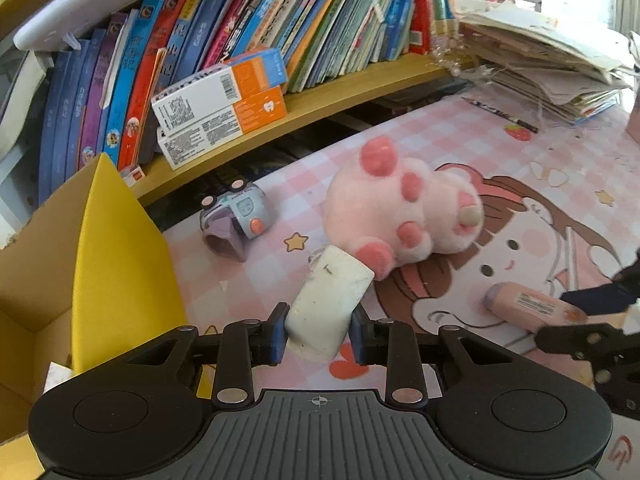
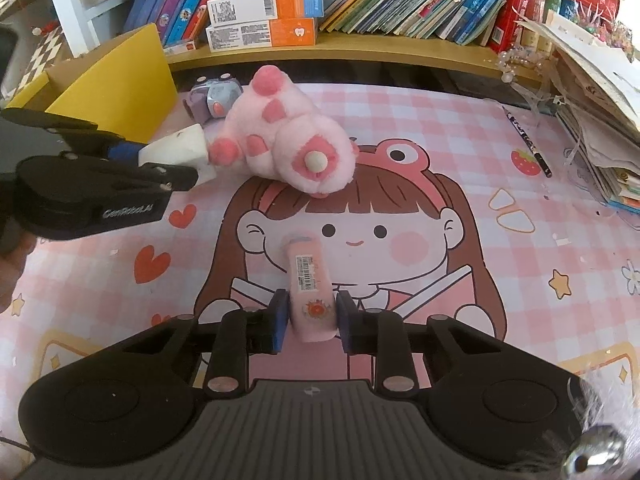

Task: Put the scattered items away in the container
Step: 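Close the left gripper on the eraser while the right gripper grips the pink tube, then carry the eraser and pink tube with both grippers over the yellow box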

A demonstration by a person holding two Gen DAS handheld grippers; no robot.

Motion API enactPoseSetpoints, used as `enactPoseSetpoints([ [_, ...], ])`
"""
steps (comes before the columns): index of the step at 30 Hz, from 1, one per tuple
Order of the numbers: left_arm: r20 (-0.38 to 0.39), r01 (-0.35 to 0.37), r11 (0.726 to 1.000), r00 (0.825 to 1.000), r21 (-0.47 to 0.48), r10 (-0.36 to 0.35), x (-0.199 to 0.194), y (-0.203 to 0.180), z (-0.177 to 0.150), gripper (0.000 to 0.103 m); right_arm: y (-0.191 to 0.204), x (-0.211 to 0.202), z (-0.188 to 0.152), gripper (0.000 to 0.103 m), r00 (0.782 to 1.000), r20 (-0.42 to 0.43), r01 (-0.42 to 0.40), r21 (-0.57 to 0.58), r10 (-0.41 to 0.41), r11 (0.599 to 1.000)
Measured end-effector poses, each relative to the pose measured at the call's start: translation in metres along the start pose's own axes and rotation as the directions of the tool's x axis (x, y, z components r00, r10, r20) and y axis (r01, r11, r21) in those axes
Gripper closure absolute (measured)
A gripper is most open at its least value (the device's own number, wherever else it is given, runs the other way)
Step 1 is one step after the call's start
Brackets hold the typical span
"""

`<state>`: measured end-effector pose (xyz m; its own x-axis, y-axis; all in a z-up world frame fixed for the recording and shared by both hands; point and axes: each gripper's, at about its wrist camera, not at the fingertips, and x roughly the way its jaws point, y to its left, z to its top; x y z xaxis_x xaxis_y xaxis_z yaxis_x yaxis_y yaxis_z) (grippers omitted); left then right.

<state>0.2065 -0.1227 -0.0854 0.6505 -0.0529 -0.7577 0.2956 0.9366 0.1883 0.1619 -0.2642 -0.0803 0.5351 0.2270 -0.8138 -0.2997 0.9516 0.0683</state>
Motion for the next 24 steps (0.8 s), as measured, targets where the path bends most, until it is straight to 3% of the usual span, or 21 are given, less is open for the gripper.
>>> enactPoseSetpoints([
  [24, 0.1, 0.088, 0.995, 0.991, -0.037, -0.084, -0.106, -0.004, -0.037, 0.076, 0.019, -0.047, -0.014, 0.08, 0.999, 0.036, -0.009, -0.029, 0.01, 1.0],
])
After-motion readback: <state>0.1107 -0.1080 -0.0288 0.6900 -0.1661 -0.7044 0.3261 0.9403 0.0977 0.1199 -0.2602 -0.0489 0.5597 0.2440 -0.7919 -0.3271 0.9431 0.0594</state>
